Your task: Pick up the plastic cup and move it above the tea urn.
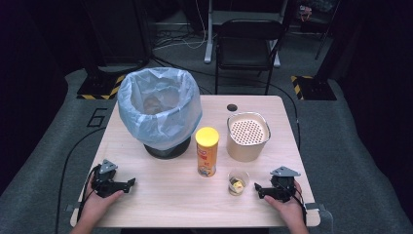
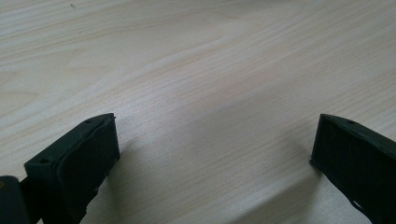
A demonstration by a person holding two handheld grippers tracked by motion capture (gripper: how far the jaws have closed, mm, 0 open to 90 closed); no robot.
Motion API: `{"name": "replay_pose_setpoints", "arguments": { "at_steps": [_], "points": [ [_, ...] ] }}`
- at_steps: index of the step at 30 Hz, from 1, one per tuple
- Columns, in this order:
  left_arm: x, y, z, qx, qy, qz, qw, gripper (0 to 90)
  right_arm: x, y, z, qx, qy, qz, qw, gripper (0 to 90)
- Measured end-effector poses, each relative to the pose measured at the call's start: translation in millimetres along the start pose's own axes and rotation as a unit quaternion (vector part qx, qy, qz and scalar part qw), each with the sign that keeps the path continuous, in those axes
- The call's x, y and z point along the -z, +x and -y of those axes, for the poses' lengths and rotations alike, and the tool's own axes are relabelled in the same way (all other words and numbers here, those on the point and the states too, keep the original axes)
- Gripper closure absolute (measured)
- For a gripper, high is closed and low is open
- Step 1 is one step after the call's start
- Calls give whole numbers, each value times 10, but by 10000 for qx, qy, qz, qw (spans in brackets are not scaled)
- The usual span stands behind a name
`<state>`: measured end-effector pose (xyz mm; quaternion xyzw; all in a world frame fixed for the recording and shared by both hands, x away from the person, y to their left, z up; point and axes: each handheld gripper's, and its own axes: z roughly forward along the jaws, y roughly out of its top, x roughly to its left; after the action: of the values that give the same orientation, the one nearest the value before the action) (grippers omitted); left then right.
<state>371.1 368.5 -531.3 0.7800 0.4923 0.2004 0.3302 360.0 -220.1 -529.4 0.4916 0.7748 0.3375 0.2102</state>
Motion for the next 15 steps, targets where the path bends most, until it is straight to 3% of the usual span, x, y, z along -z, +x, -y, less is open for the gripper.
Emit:
{"name": "replay_pose_setpoints", "arguments": {
  "at_steps": [3,13,15],
  "points": [
    [-2,0,0,1,-11,-2,10000,7,14,-7,8,-106,-87,76,9999,119],
    [0,-5,2,24,-15,-12,10000,7,18,-7,8,-51,-94,23,9999,147],
    [-10,-8,9,31,-109,-47,9999,7,12,-5,4,-58,-129,50,9999,152]
  ]
}}
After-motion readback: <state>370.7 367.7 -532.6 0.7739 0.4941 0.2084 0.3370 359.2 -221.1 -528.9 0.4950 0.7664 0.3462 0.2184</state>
